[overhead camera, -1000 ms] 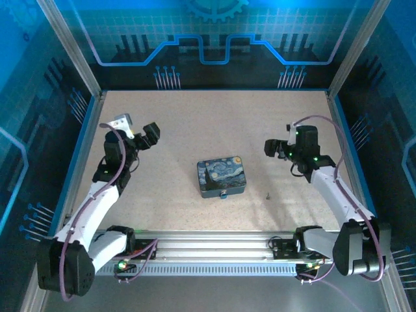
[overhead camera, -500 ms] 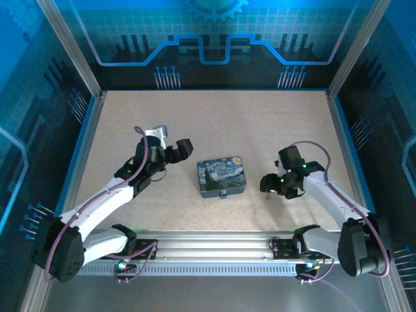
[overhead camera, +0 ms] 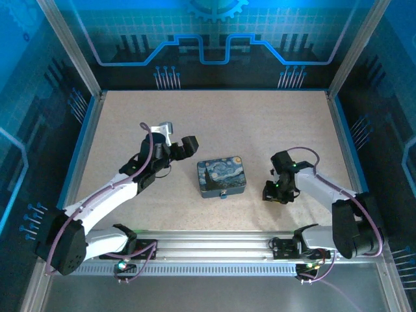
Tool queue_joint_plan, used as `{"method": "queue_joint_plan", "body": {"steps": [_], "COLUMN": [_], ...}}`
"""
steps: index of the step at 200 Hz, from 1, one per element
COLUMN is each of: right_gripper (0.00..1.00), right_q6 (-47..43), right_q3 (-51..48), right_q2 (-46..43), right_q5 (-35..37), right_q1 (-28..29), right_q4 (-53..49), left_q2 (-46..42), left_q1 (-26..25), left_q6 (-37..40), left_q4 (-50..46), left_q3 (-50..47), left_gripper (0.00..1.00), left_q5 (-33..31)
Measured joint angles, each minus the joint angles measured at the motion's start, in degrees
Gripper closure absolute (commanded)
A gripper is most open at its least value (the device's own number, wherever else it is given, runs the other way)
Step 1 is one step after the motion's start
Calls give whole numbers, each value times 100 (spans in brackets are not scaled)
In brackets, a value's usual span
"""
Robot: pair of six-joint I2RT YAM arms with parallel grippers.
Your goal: Unlock the padlock with the key
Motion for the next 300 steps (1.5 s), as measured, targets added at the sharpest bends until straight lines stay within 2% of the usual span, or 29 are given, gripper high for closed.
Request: {"method": "queue_joint_plan", "body": {"steps": [114,207,250,300], "right_gripper": [80,100,100,100], "right_q6": [0,9,-50,-385], "right_q3": [2,28,28,114], "right_q2": [219,289,146,-691], "right_q5": [103,85,232,409], "right_q1": [2,39,55,94], "right_q4": [208,350,339,256], "left_q2": [4,4,-4,-131], "left_q1": [0,0,0,0], "left_q6": [0,20,35,-164], "left_q4": [0,-4,-31,-190], "left_q3": [4,9,9,50], "left_gripper": [1,1,1,1], "left_q5": [0,0,0,76]}}
